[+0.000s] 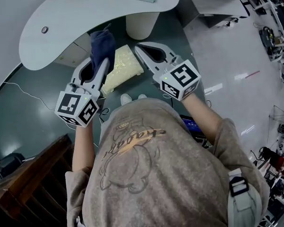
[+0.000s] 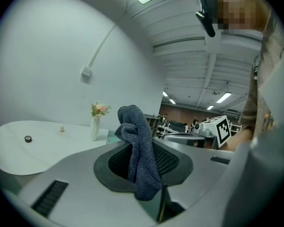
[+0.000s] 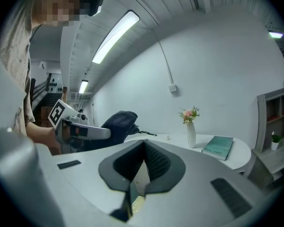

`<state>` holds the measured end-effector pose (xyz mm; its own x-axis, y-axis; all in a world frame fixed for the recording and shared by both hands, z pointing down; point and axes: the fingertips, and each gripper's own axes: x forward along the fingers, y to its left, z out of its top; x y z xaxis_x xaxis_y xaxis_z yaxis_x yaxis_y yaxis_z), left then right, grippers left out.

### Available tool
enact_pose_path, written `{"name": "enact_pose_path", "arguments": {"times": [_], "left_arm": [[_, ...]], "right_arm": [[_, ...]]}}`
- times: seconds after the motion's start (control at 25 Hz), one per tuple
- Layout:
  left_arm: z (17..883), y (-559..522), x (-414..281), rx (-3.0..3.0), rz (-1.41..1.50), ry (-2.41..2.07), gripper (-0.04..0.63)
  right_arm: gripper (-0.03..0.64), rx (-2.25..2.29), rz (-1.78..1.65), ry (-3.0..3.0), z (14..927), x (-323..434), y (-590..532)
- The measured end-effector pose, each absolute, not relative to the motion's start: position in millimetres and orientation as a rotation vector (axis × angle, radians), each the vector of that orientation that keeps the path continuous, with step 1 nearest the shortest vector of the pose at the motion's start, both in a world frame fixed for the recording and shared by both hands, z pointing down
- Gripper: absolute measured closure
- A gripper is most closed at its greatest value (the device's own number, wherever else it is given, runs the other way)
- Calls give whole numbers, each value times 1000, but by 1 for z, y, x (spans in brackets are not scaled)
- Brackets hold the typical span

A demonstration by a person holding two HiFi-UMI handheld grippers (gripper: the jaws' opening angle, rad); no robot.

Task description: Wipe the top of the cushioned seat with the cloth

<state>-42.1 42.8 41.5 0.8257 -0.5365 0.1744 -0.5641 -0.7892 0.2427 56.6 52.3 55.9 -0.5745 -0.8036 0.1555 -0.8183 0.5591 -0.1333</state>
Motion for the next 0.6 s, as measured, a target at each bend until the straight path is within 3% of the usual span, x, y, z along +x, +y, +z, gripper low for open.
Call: {"name": "enact_pose_path", "arguments": {"times": [0.6], "left_arm": [[55, 39, -35, 2785, -52, -983, 495]], "right_arm": [[611, 1548, 207, -2666, 78, 89, 52]]}}
